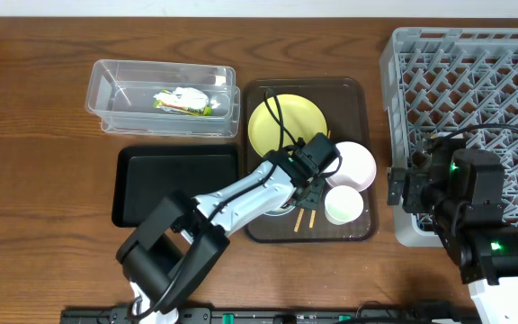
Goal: Sort waste into correct bins and load items into the dishwasher rack
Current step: 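Grasp the light-blue rice bowl with the left gripper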
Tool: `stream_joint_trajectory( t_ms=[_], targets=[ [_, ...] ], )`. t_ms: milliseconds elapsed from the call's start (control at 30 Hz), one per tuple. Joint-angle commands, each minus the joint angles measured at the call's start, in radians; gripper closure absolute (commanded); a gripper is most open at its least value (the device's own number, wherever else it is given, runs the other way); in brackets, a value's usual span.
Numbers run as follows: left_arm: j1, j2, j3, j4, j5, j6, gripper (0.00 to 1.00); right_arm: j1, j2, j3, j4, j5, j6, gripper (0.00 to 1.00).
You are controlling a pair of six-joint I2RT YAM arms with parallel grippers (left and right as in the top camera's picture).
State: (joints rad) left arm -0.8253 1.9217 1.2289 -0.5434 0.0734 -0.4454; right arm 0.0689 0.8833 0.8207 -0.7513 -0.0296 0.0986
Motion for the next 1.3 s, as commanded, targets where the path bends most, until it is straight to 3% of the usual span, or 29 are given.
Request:
stream_joint_trajectory(
  t_ms=[0,833,1067,1267],
  targets=[
    [-0.008,0.012,-0.003,-0.001,-0.014,-0.005,0.76,0.006,0.000,0.018,-0.002,-0.004,-0.002,0.01],
    [-0.006,-0.046,-0.002,-0.017,-0.015,-0.005,0.75,0.006,0.000,0.018,-0.005,-0.004,-0.002,0.01],
    [-0.008,-0.046,-0.002,-0.018,-0.015,-0.005,0.93,0.006,0.000,0.018,-0.005,-0.004,-0.002,0.01],
    [-0.007,-0.059,-0.002,-0.036,-0.015,-0.005,0.94,0.006,0.000,0.018,-0.006,-0.004,-0.002,0.01]
  ],
)
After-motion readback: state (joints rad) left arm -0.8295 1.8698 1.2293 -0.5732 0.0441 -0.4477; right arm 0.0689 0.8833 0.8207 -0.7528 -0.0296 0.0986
